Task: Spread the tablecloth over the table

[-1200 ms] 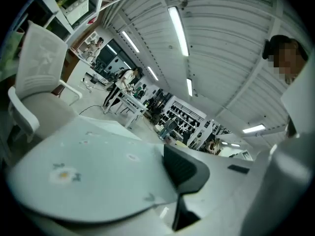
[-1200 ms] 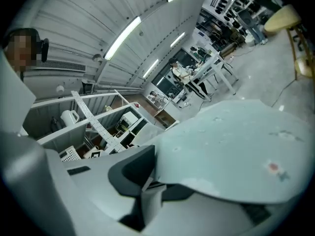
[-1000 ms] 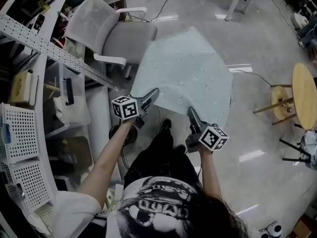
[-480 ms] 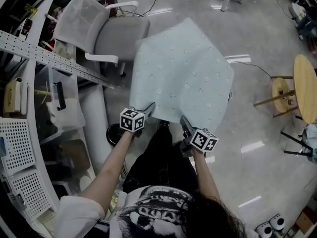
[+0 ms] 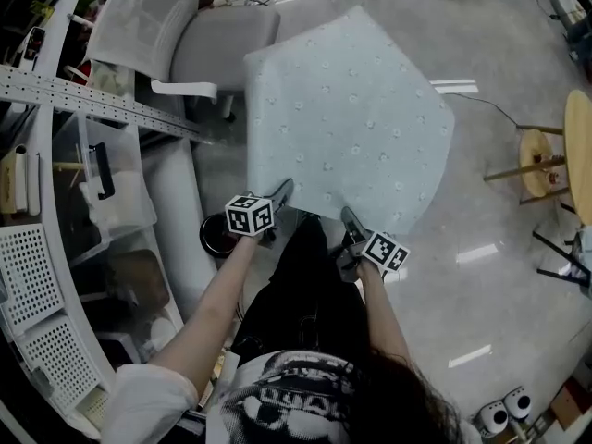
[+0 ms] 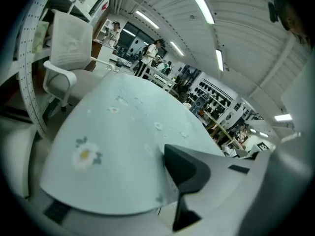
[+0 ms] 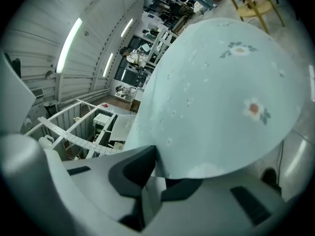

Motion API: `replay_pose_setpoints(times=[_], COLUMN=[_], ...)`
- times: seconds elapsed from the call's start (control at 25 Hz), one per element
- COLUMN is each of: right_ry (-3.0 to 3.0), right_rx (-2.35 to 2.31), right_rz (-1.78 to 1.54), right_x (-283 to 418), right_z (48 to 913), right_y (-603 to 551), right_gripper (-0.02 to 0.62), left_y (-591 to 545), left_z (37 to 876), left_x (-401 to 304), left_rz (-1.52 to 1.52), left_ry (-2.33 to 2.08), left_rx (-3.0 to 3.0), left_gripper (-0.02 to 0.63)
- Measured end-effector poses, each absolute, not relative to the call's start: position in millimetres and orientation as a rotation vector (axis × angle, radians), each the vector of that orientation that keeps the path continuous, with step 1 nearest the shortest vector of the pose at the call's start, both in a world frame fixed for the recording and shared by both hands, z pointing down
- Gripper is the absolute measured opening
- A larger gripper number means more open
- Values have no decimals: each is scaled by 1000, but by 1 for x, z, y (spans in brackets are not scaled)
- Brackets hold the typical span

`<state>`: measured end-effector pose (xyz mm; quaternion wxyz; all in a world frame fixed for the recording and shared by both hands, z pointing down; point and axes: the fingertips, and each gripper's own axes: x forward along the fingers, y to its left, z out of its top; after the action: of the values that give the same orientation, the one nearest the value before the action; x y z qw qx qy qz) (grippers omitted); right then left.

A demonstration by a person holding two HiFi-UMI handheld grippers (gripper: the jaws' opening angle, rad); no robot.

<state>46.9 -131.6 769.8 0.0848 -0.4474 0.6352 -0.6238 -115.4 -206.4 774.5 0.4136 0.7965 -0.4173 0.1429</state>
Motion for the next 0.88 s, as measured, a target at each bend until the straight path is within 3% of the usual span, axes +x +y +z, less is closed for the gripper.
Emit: replay_pose_setpoints(times=[0.28,0.44,0.88], right_ry=[1867,1883,2089], right_rx=[-1308,-1310,-1300], right_rz=[-1914,-1921,-1662], right_x=[55,60,91], right_z=[776,768,696], right_y=[-111,-88,-82], right_gripper=[63,100,86], left_y=[-198,-171,-136], left_z=[778,774,719], left_x=[-127,-124,-110], left_rz=[319,418,344], left_ry=[-1078,-1028,-1093], left_rx=[1916,1944,1985], left_gripper=[190,191,190])
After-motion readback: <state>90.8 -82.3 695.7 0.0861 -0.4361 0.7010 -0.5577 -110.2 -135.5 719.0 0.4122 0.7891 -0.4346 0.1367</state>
